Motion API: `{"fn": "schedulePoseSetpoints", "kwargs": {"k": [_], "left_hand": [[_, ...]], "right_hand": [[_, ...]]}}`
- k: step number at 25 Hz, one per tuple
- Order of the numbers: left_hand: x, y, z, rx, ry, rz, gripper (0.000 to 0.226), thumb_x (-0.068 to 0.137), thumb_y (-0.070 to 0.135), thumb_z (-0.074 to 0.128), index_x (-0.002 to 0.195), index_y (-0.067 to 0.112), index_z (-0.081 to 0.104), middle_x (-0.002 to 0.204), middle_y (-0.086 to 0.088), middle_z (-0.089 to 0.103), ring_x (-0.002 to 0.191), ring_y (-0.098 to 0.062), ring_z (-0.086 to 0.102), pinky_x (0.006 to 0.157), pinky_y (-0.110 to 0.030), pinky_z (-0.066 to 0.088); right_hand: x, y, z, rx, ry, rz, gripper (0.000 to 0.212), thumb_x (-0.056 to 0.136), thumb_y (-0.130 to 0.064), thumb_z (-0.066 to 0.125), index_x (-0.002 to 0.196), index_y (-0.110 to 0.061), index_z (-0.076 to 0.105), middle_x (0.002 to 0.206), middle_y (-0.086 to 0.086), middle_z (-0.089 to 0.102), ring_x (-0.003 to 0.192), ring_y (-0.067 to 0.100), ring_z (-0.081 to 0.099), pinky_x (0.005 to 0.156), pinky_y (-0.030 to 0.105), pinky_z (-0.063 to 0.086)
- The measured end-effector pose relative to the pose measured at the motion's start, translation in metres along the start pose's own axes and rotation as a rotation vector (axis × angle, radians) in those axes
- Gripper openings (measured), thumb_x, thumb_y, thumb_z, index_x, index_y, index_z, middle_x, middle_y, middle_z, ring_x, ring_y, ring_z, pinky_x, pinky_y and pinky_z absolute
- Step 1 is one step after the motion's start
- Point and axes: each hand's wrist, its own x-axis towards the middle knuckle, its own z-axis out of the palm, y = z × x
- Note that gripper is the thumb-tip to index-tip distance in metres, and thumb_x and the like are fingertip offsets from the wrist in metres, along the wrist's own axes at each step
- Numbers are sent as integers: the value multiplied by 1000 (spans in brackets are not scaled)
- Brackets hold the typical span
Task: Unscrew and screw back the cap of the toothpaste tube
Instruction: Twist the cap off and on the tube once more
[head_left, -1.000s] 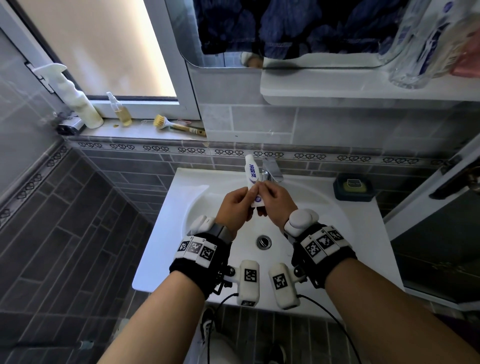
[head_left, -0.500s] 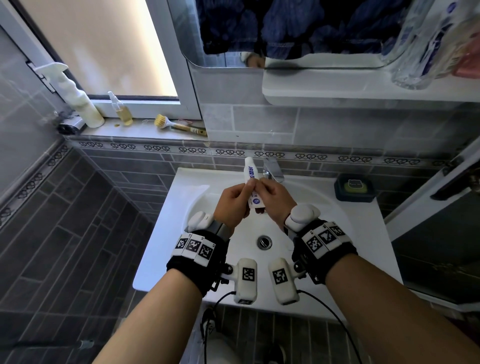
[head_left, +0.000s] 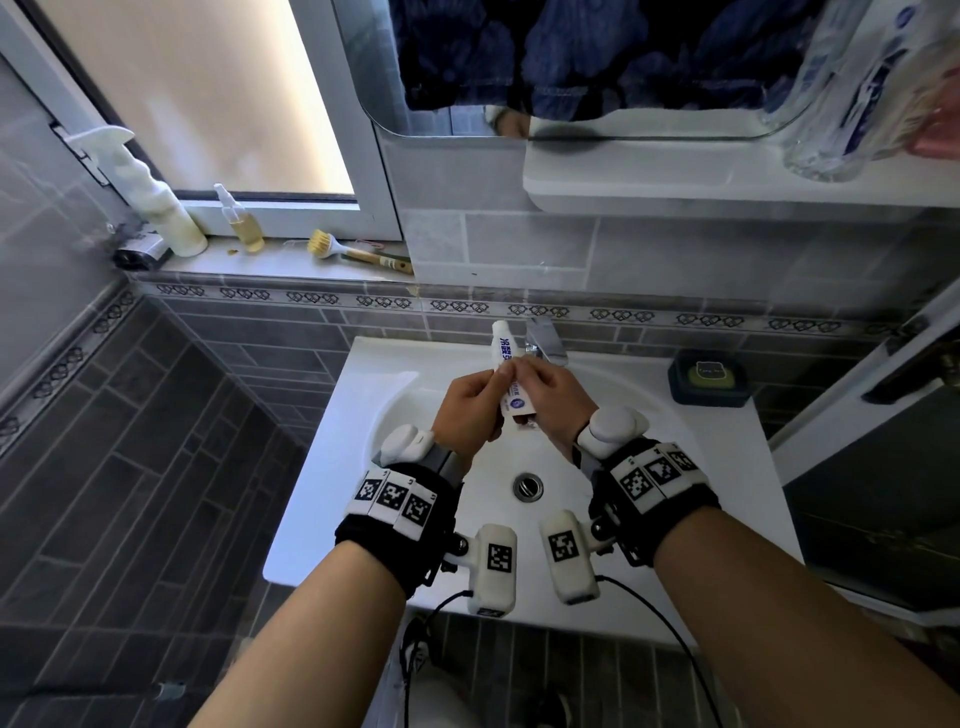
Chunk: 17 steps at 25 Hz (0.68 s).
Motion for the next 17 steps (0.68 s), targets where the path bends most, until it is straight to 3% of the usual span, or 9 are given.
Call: {"fn": "schedulePoseSetpoints", "kwargs": {"k": [5, 7, 10, 13, 17], "left_hand": [[1, 1, -3, -71, -32, -28, 30, 100, 26, 53, 88, 1, 62, 72, -21, 59, 63, -29, 46, 46, -25, 31], [3, 1, -7, -82, -59, -30, 26, 98, 23, 55, 82, 5, 61, 72, -20, 58, 63, -28, 48, 45, -25, 29], [3, -3, -8, -70, -67, -52, 25, 97, 22, 55, 78, 8, 60, 69, -17, 55, 64, -27, 46, 46, -24, 28], [7, -2, -1, -85, -63, -55, 27, 98, 25, 53, 81, 6, 62, 63, -9, 57, 56, -22, 43, 44, -24, 31], [13, 3, 8, -25, -38, 10, 42, 101, 37, 48, 92, 1, 67, 66, -14, 59, 52, -23, 46, 42, -24, 34]], "right_hand": [[-4, 2, -3, -30, -12, 5, 25, 100, -38, 47, 91, -23, 65, 72, 4, 68, 62, 19, 62, 50, 29, 51], [-3, 1, 0, 16, -10, 48, 27, 100, -40, 46, 90, -21, 62, 75, 8, 68, 66, 23, 66, 52, 34, 53], [2, 1, 2, -85, -3, 15, 30, 101, -37, 46, 86, -14, 58, 79, 14, 66, 76, 33, 68, 69, 49, 58], [6, 0, -4, -122, 37, -22, 32, 99, -37, 48, 85, -10, 56, 85, 21, 67, 81, 39, 68, 71, 51, 57], [12, -4, -13, -140, 32, -52, 27, 99, -39, 48, 83, -21, 60, 75, 2, 66, 66, 15, 68, 59, 36, 56]]}}
